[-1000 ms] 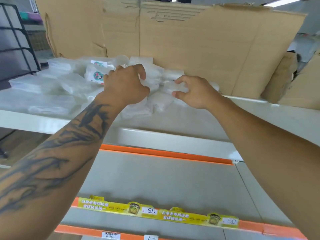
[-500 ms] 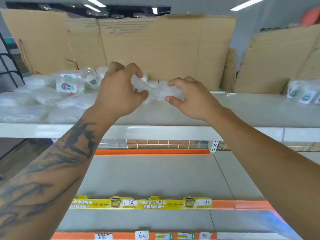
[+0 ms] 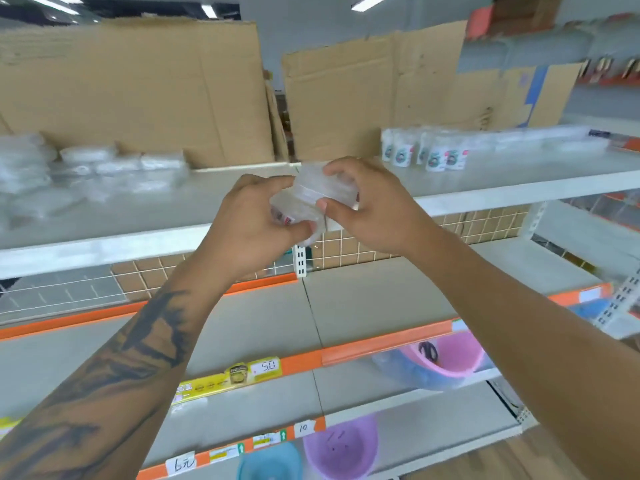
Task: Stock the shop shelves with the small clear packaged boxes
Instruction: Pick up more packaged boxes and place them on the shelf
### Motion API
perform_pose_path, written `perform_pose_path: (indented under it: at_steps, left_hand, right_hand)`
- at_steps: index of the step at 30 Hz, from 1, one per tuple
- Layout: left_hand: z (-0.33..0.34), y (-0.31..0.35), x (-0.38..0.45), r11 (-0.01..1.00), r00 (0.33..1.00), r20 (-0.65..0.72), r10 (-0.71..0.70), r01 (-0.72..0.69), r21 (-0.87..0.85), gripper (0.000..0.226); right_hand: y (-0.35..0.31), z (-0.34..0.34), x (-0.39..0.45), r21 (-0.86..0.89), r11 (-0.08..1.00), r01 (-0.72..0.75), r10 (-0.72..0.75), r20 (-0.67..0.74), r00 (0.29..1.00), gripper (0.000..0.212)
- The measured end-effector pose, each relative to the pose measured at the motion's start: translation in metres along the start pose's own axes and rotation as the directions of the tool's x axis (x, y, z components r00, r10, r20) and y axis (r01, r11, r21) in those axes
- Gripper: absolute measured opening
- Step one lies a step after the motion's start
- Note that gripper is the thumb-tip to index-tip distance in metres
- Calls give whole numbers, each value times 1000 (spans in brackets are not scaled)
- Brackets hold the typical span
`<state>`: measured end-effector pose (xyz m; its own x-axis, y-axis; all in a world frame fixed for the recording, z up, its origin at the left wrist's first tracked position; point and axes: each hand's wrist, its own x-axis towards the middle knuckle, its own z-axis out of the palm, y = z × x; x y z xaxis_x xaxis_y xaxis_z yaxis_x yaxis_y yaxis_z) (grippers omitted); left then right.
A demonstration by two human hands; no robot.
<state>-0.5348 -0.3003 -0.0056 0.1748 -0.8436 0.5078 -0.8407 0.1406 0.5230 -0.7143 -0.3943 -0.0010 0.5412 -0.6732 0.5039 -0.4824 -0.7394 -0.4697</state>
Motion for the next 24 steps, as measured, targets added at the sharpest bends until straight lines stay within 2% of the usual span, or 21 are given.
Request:
perform_pose_path:
  at_steps: [3, 12, 17, 22, 24]
  left_hand:
    - [33, 36, -4, 998, 998, 26, 60, -59, -34, 45]
    - [110, 114, 21, 991, 979, 157, 128, -122, -47, 44]
    - [144, 145, 56, 987, 972, 177, 157, -149, -61, 57]
    - [180, 175, 102, 972, 959, 168, 227, -213, -98, 59]
    - [196, 183, 126, 969, 958, 168, 232, -212, -129, 68]
  right_hand:
    - [28, -26, -24, -8, 1000, -20, 20, 27, 999, 56]
    - [99, -102, -49, -152, 982, -114, 122, 48, 991, 77]
    - [137, -142, -40, -166, 976, -143, 150, 32, 988, 73]
    - [187, -179, -19, -185, 975, -120, 123, 0, 992, 60]
    - [209, -195, -8, -196, 974, -117, 118, -6, 993, 57]
